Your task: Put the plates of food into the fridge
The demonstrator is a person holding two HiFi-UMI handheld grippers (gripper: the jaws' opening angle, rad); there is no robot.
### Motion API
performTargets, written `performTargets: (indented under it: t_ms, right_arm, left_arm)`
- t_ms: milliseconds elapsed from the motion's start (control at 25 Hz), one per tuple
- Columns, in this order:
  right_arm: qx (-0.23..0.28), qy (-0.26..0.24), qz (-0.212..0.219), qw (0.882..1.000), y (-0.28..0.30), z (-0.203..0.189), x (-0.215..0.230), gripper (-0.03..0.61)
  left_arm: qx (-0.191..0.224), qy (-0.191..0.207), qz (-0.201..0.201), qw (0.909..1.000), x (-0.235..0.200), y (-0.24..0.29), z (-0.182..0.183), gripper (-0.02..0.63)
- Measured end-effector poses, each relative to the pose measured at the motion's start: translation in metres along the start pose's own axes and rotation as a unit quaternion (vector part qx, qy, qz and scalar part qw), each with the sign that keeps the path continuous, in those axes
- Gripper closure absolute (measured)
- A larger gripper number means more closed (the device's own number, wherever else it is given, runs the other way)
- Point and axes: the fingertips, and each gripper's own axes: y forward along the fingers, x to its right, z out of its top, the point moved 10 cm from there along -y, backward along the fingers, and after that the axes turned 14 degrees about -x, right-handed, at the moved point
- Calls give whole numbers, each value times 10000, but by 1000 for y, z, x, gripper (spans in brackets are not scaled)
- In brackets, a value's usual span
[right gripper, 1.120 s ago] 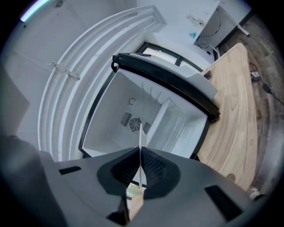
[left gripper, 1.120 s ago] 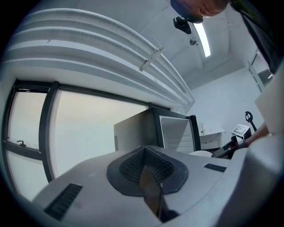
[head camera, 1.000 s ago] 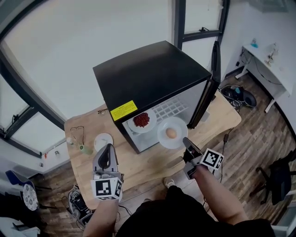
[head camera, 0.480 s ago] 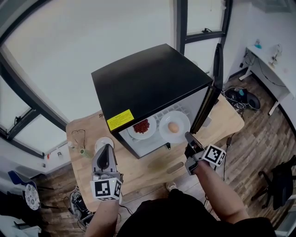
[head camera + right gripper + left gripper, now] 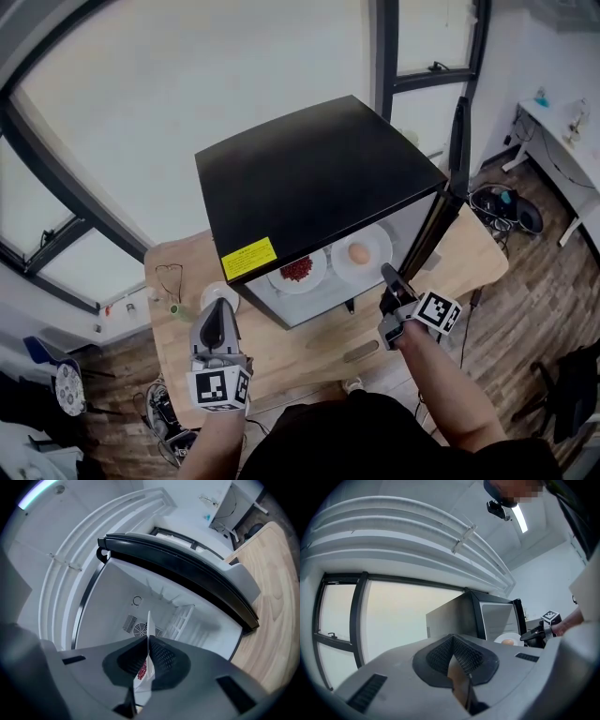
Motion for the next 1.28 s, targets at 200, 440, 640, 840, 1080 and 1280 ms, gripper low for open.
performTargets:
  t_ms: [200,440,640,840,1080,1280]
  right_arm:
    - [-57,-14,71,10000,15,12,7,548]
    - [-87,3,-125,9999,27,22,15,548]
    - [-167,-272,-178,9993,40,26,16,549]
    - [-229,-300,-519,9979,50,34,22,548]
    - [-402,-601,-1003,9923,60,41,24,546]
    - [-613,-1082,-1535,9803,65,42,22,515]
  left_arm:
    - [-51,-19,131,9999,-1,2,2,611]
    - [-96,-28,239,9997,-2,9,5,611]
    - [-163,-51,356,9992,-8,11,2,611]
    - [-191,-77,361,9991,-10,17,1,611]
    - [-173,-108,428,9989,-12,20,2,611]
    - [-196,-125,518,9984,-18,18,-1,611]
